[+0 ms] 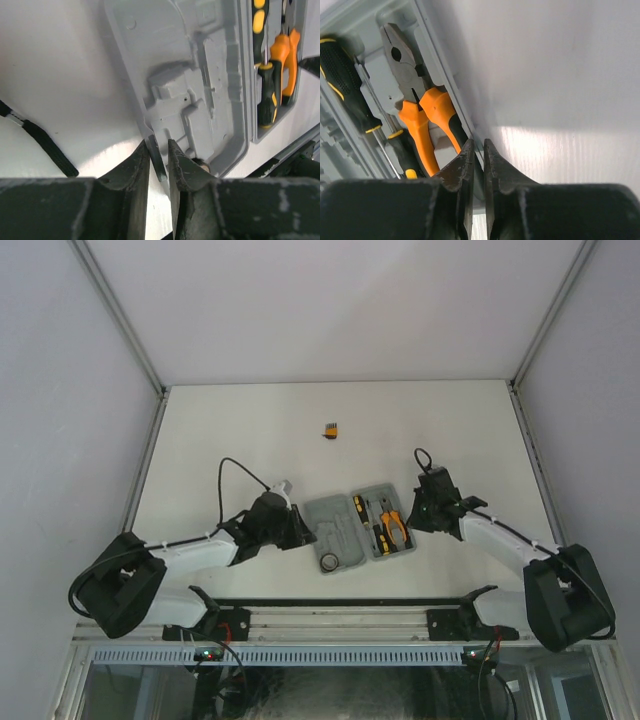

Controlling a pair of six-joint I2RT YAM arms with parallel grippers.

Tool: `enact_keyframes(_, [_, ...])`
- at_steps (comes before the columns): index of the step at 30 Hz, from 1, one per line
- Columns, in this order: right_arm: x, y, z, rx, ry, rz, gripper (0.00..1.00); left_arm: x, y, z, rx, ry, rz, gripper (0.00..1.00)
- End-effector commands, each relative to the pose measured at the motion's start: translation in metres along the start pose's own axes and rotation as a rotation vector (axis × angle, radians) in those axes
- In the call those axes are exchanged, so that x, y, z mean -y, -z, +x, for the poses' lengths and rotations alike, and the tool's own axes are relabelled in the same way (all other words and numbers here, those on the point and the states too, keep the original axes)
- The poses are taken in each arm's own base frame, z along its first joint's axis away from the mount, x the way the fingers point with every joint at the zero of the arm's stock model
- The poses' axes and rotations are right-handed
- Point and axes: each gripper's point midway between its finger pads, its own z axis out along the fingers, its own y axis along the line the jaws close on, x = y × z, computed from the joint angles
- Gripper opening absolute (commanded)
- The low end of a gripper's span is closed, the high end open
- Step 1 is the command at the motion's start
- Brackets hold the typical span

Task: Sort the tools into containers
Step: Adjust the storage box at the center of the board.

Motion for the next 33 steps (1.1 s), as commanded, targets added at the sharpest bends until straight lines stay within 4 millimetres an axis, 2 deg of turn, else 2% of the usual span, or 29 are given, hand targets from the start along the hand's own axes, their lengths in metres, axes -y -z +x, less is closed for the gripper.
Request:
enact_keyframes(1, [0.001,-0.005,-0.034,0.063,0.067,0.044,0.11,0.024,0.000,0.000,0.001,-0.006,0.082,0.26])
enact_keyframes(4, [0.001,0.006,-0.056,0.107,0.084,0.094,0.21,0.023,0.003,-0.002,0.013,0.003,0.076,0.33])
enact_keyframes(8, [-0.004,0.035,-0.085,0.217,0.086,0.111,0.35,0.022,0.010,-0.007,0.038,0.002,0.060,0.40])
enact_keyframes(10, [-0.011,0.052,-0.092,0.272,0.099,0.077,0.38,0.022,0.013,-0.011,0.054,-0.007,0.048,0.41])
enact_keyframes(12, [-0.016,0.063,-0.092,0.293,0.112,0.048,0.42,0.020,0.017,-0.016,0.070,-0.017,0.033,0.42])
enact_keyframes(15, [-0.029,0.072,-0.080,0.266,0.128,-0.022,0.49,0.017,0.024,-0.025,0.106,-0.023,0.008,0.42])
enact_keyframes(19, [-0.051,0.083,-0.066,0.286,0.156,-0.091,0.51,0.011,0.034,-0.038,0.158,-0.025,-0.019,0.42])
enact_keyframes(23, [-0.072,0.102,-0.072,0.391,0.163,-0.144,0.52,0.007,0.047,-0.051,0.218,-0.032,-0.040,0.42])
enact_keyframes(29, [-0.077,0.125,-0.084,0.541,0.193,-0.210,0.57,0.008,0.069,-0.069,0.310,-0.061,-0.045,0.43])
enact_keyframes(33, [-0.076,0.134,-0.084,0.556,0.227,-0.305,0.58,0.009,0.078,-0.075,0.337,-0.067,-0.040,0.43])
